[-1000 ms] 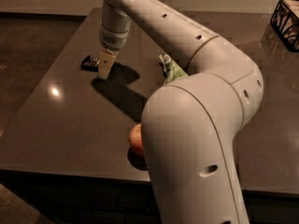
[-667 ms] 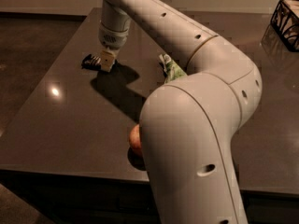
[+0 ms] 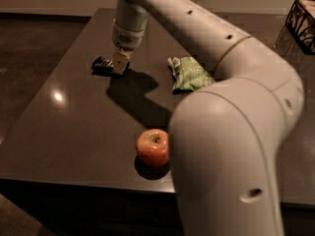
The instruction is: Pick rxbar chocolate
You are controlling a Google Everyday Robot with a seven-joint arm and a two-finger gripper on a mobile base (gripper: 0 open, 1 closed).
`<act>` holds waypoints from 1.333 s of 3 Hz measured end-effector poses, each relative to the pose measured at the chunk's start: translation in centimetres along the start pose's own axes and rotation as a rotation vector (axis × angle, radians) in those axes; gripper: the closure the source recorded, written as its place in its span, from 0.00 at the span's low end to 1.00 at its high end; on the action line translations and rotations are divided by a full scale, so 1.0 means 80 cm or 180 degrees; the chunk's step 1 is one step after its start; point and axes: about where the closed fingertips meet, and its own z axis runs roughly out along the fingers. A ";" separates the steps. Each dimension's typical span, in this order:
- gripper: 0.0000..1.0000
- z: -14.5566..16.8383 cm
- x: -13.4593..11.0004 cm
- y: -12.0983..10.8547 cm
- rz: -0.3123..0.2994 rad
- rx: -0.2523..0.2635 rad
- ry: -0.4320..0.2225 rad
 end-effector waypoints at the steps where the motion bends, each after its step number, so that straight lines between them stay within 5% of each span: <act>1: 1.00 -0.042 0.033 0.041 -0.0215 -0.0113 -0.0189; 2: 1.00 -0.073 0.061 0.099 -0.0506 -0.0304 -0.0341; 4: 1.00 -0.094 0.112 0.188 -0.1201 -0.0527 -0.0315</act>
Offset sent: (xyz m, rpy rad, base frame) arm -0.1595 -0.0884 0.0445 0.1397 0.0499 0.3349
